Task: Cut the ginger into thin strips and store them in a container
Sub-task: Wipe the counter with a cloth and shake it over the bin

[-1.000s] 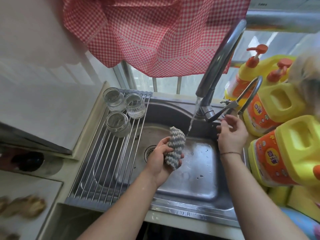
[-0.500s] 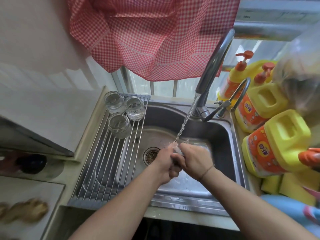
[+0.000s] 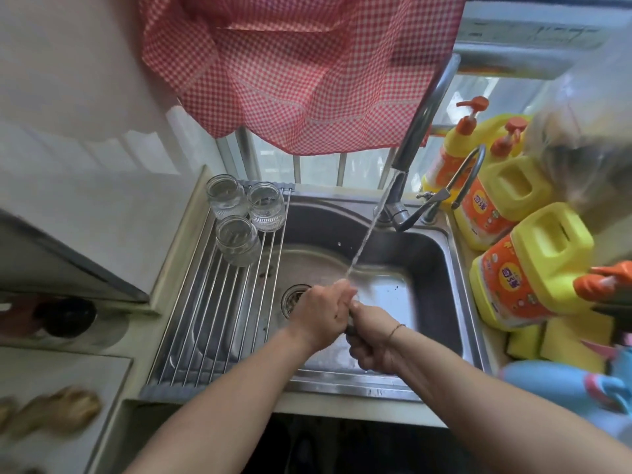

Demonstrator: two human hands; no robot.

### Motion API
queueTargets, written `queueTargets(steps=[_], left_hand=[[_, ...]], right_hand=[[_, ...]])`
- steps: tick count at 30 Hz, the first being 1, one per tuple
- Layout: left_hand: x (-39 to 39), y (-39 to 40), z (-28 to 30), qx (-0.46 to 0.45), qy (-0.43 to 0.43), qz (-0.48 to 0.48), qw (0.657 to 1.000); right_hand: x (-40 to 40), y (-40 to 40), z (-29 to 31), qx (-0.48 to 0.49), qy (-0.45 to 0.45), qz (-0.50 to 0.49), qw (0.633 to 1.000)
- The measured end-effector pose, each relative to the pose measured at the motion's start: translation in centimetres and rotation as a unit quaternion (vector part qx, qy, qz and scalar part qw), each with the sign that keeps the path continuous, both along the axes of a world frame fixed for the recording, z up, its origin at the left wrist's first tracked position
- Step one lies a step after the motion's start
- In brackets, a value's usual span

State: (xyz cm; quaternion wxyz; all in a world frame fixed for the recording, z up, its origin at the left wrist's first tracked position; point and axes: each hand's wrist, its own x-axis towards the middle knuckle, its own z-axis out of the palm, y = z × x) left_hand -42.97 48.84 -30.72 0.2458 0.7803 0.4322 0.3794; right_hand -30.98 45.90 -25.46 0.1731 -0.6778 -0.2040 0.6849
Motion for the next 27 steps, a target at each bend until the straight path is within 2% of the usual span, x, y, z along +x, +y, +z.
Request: queueTargets(steps=[3,6,7,8,10,11,12,14,16,17,19,22,23,25,27], left_hand=[[-0.9,0.7,-0.7,0.135,0.028,-0.075,0.988],[-2.3,1.3,-0.9,0.175,0.03,-0.092,0.98],[-2.6,1.2,-0.8,0.151,0.023,-0.084,0.985],[-2.8,1.1,-0.7,0.089,0.021,-0.064,0.994],[-3.2,0.8,-0.1,-0.104,0.05,-0.008,0.993],[-3.7,0.6,0.3,-0.209,0.056,0.019,0.976],[-4.2,0.4,0.8,-0.314,0.026,0.037,0.948],[-5.6,-0.3,1.8,-0.492,-0.117,0.027,0.862],[-6.8,-1.0,2.6,-0.595,-0.222,-0.009,0.772],[-7.1,-1.4,2.8,-0.623,-0.246,-0.022,0.742],[-7.6,-1.9,3.0,-0.641,-0.29,-0.027,0.71],[-9.0,-2.1,3.8,-0.631,-0.414,-0.012,0.656],[-9.6,-2.2,4.0,-0.615,-0.424,-0.018,0.664],[-10.6,-2.7,4.5,-0.587,-0.351,-0.041,0.728],[-10.8,-3.3,4.9,-0.551,-0.272,-0.069,0.786]], right_hand=[[-0.3,-1.0,0.4,-0.056,0.041,-0.015,0.997],[-0.8,-1.5,1.1,-0.076,0.081,-0.015,0.994],[-0.8,-1.6,1.2,-0.062,0.081,-0.013,0.995],[-0.7,-1.7,1.1,-0.037,0.066,-0.005,0.997],[-0.3,-1.9,0.7,0.055,-0.014,0.039,0.998],[0.1,-2.1,0.3,0.113,-0.079,0.073,0.988],[0.7,-2.1,-0.2,0.175,-0.15,0.102,0.968],[1.5,-2.2,-0.9,0.301,-0.267,0.123,0.907],[1.7,-2.4,-0.9,0.457,-0.32,0.116,0.822],[1.6,-2.5,-0.8,0.54,-0.32,0.119,0.769],[1.2,-2.9,-0.4,0.665,-0.293,0.138,0.673],[0.8,-3.3,0.6,0.753,-0.283,0.134,0.578],[0.7,-3.4,1.0,0.77,-0.282,0.131,0.558],[0.0,-3.9,1.8,0.783,-0.246,0.149,0.551],[-1.3,-4.3,2.8,0.738,-0.22,0.165,0.616]])
